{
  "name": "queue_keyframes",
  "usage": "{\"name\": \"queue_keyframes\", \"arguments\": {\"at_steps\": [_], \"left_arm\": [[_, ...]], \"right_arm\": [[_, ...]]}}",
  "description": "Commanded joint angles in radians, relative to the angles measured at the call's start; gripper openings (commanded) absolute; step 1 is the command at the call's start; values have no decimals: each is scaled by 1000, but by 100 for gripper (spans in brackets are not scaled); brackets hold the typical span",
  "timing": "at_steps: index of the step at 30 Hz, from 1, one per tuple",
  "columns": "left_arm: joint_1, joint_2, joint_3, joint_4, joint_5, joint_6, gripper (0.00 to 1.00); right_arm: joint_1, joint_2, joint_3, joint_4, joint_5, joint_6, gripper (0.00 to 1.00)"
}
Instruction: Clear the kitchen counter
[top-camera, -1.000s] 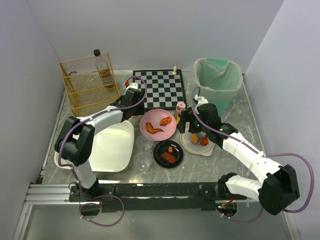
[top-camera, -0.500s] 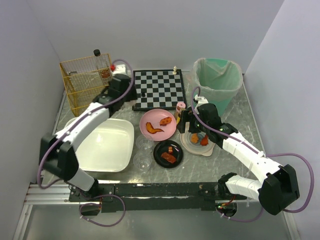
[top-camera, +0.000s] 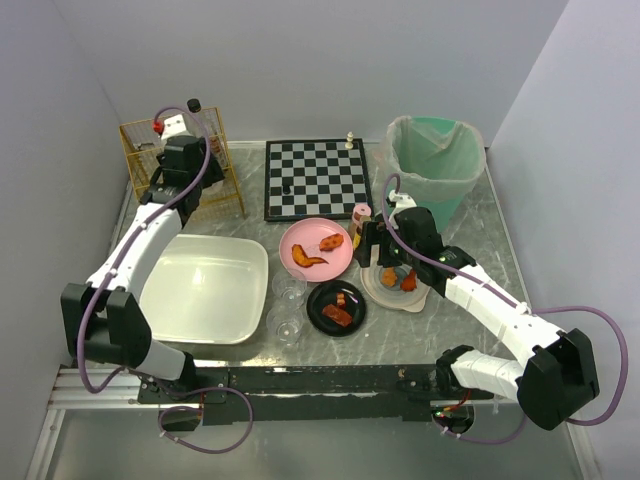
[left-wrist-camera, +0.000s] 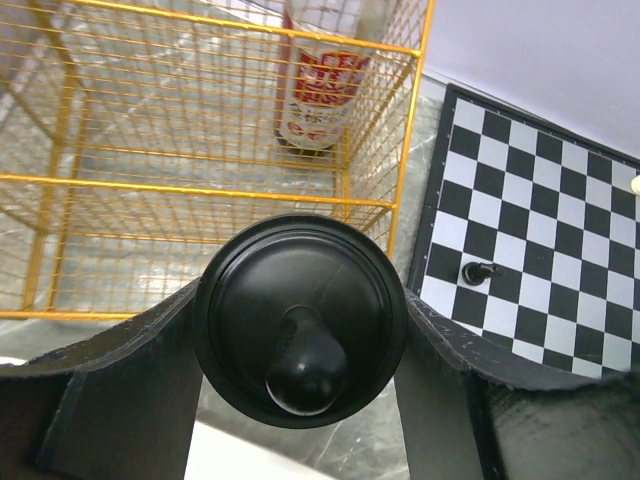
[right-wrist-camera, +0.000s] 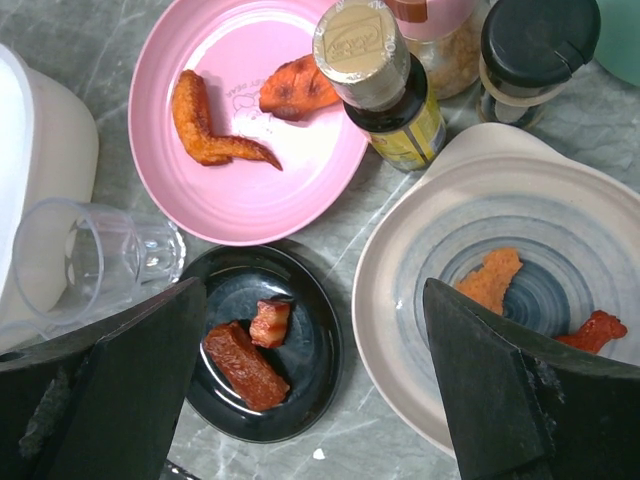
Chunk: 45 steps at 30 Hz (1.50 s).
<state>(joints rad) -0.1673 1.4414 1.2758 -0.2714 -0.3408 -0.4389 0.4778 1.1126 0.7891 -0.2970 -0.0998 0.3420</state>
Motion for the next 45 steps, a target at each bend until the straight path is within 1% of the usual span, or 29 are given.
{"name": "queue_keyframes", "arguments": {"at_steps": [1,5,13,18,21,29,31,36,37,42,45], "left_arm": [[2,34,22,121,42,-1,10],[2,82,7,155,40,3,10],[2,126,-46,264,-21,26,9],[2,166,-26,255,-1,23,10],[-1,188,-39,258,19,19,11],[-28,237,-70,264,6,20,12],[-34,246,-73,264,5,17,17],[-43,254,-96,264,8,11,48],[-44,251,-102,264,8,9,53],[-47,252,-107,261,25,0,66],[-54,252,-104,244,33,-3,75]], "right_arm": [[-5,-16,32,-7,14,-20,95],[-5,-22,27,-13,28,-21,95],[-5,-28,22,-11,18,-23,95],[-8,-20,27,-10,18,-24,95],[-7,-16,25,-4,14,-24,95],[-7,-4,27,-1,8,-28,95],[-7,-2,29,-1,9,-29,95],[-7,-3,29,-2,9,-28,95],[-7,-5,29,-2,9,-28,95],[-7,-8,27,-2,8,-24,95],[-7,-7,27,-2,6,-23,95]]}}
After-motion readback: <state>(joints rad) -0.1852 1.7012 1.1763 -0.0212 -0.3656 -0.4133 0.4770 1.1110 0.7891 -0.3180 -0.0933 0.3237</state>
